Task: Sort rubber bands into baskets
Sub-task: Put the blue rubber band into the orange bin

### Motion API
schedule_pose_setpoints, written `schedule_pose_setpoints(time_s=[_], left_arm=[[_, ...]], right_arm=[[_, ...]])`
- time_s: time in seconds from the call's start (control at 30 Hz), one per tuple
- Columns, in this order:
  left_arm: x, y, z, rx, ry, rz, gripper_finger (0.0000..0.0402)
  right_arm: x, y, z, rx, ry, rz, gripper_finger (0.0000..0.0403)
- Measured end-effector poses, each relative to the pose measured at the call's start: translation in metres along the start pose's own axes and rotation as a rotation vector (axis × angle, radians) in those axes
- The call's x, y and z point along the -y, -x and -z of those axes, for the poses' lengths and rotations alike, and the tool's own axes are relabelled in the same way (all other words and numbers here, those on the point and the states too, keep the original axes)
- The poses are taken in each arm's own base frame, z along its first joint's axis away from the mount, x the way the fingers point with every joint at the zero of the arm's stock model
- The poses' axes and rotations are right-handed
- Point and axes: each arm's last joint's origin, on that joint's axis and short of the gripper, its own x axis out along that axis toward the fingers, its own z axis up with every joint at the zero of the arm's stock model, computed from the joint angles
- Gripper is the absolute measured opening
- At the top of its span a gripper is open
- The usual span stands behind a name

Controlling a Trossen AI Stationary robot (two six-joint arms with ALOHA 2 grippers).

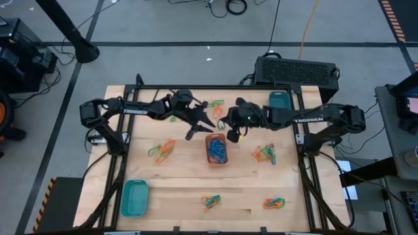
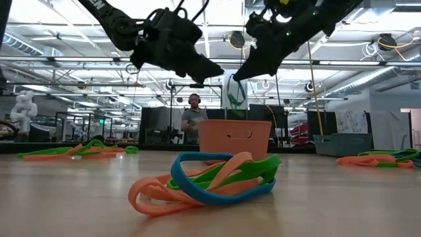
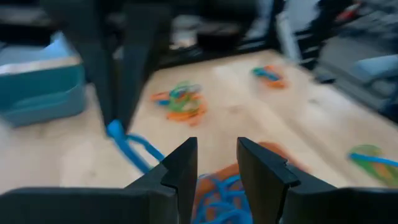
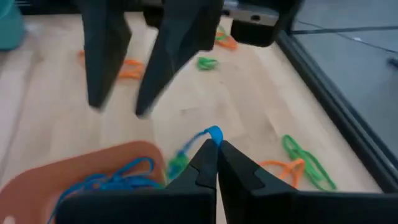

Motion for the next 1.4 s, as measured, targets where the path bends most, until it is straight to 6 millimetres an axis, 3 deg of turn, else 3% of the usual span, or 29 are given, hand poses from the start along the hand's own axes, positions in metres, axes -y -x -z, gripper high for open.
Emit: schedule_pose_setpoints(time_s=[0.2,0.4,0.53,0.77,1.0,1.4], left_arm=[[-0.001,-0.004,0.001,-0.068,0.021,-0.194,0.0121],[0.0,-0.004,0.002,-0.084,0.033,-0.19,0.0121],[-0.003,-0.001,0.004,-0.092,0.038,-0.201,0.0121],[-0.012,0.007,0.009,-0.111,0.069,-0.22,0.0121],[-0.005,0.001,0.011,-0.102,0.105,-0.122,0.0121],[0.01,-0.015,0.012,-0.095,0.139,-0.02,0.0121]], right_arm=[[0.014,-0.008,0.008,-0.041,-0.043,0.389,0.0],[0.037,-0.038,0.029,-0.163,-0.077,0.323,0.0],[0.04,-0.042,0.035,-0.204,-0.087,0.258,0.0],[0.013,-0.034,0.026,-0.157,-0.052,0.126,0.0],[-0.029,-0.028,0.018,-0.079,-0.01,-0.019,0.0],[-0.057,-0.017,-0.004,-0.008,0.015,-0.077,0.0]])
